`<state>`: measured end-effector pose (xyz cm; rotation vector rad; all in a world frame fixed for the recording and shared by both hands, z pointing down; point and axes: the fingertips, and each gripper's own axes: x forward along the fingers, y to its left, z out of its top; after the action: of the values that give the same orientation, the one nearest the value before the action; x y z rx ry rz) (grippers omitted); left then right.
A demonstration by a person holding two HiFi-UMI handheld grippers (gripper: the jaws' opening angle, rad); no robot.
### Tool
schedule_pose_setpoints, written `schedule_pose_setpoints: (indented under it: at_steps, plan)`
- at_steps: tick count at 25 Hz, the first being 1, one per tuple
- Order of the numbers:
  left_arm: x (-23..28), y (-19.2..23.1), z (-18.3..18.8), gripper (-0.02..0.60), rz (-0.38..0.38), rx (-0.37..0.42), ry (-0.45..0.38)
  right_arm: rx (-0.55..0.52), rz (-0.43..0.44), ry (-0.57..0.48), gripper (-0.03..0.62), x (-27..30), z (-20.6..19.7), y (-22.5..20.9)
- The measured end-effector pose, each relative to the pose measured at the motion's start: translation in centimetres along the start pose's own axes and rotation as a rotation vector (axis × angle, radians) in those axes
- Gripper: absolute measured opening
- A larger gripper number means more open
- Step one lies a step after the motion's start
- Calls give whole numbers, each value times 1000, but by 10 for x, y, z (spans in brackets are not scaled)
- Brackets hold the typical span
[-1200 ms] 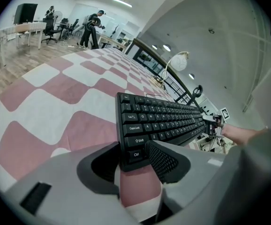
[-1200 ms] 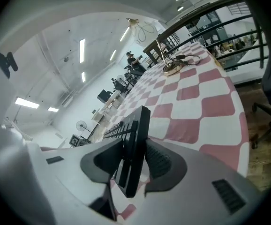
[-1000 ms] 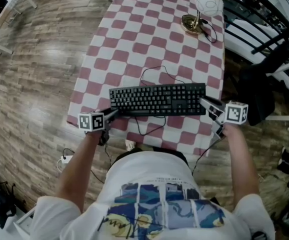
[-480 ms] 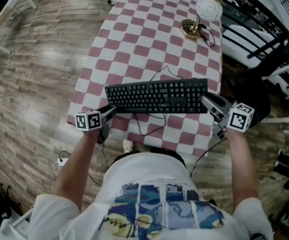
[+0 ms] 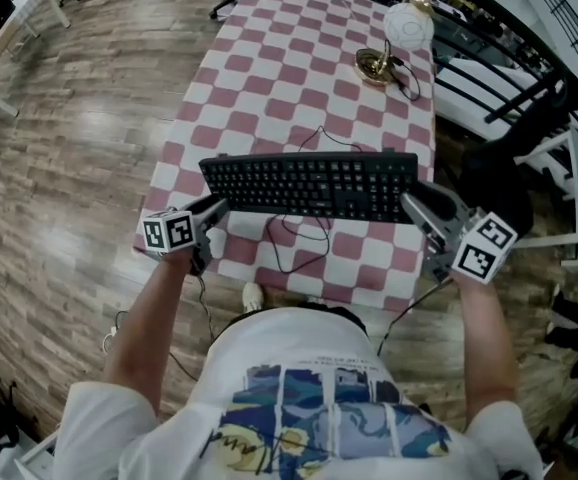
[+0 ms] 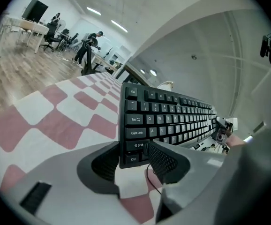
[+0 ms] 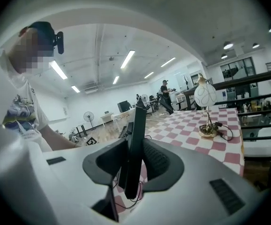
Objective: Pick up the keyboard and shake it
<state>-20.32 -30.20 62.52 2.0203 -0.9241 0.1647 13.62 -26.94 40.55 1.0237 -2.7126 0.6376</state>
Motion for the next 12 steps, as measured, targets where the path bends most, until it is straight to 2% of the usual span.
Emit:
schedule_pose_setpoints:
  at_steps: [12]
  plan:
    - [-8, -23, 59, 181, -65, 115, -97, -290, -26, -88, 107, -18, 54, 53]
